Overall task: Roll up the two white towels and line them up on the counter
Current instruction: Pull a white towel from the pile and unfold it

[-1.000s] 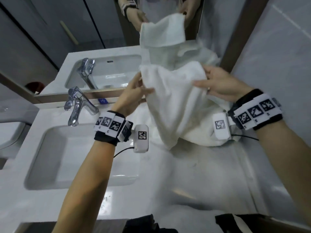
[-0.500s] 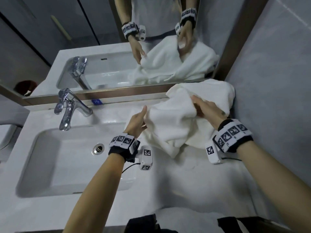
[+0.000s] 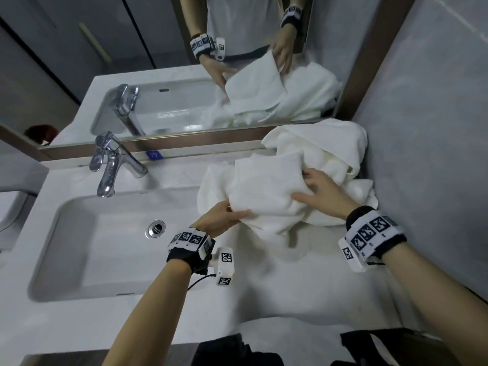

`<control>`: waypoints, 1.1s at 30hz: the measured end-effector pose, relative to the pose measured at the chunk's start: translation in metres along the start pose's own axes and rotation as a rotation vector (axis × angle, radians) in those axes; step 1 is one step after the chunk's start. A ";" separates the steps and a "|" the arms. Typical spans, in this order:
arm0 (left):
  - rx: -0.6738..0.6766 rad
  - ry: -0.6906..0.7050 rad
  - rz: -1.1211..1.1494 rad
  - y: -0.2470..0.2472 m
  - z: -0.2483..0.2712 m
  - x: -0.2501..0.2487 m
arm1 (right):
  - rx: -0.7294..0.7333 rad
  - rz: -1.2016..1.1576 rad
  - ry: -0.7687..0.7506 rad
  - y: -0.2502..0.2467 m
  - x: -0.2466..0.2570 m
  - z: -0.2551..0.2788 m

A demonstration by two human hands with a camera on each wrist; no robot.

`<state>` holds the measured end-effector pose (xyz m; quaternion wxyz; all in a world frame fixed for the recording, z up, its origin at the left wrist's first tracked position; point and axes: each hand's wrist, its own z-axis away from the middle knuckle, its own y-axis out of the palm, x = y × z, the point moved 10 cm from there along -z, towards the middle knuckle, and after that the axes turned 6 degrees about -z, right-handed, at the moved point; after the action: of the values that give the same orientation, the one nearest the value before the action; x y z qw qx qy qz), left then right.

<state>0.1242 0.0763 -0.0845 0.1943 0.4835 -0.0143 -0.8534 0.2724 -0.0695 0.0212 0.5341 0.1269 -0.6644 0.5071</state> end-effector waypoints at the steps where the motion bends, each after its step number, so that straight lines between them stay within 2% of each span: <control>1: 0.013 0.011 -0.035 0.001 0.003 -0.001 | -0.035 -0.065 0.013 -0.004 0.000 0.001; 3: -0.006 0.050 -0.080 0.001 0.010 -0.012 | -0.113 -0.218 0.035 -0.015 0.006 0.002; 5: -0.073 0.127 -0.080 -0.005 0.018 -0.035 | -0.182 -0.238 0.018 -0.029 0.020 0.001; 9: -0.197 0.379 -0.067 -0.014 0.049 -0.114 | -0.213 -0.305 -0.099 -0.052 0.065 -0.007; 14: -0.222 0.718 -0.274 0.006 0.106 -0.221 | -0.315 -0.337 -0.290 -0.093 0.132 -0.011; 17: -0.294 0.827 -0.419 0.014 0.132 -0.262 | -0.371 -0.361 -0.337 -0.118 0.166 -0.013; 19: -0.360 0.861 -0.465 0.016 0.137 -0.274 | -0.328 -0.412 -0.338 -0.123 0.176 -0.018; 21: -0.388 0.837 -0.442 0.011 0.129 -0.271 | -0.288 -0.480 -0.277 -0.122 0.166 -0.028; 23: -0.362 0.724 -0.390 0.002 0.107 -0.251 | -0.266 -0.444 -0.116 -0.113 0.140 -0.042; 26: -0.149 0.447 -0.247 -0.004 0.067 -0.198 | -0.154 -0.442 0.133 -0.086 0.088 -0.052; 28: -0.096 0.317 -0.256 -0.010 0.049 -0.166 | -0.094 -0.483 0.210 -0.067 0.059 -0.054; 33: -0.233 0.173 -0.253 -0.032 0.019 -0.119 | -0.109 -0.548 0.301 -0.045 0.005 -0.056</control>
<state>0.1526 0.1439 0.0158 0.1404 0.5274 0.1622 -0.8221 0.3343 -0.0426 0.0449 0.7493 0.1959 -0.5450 0.3212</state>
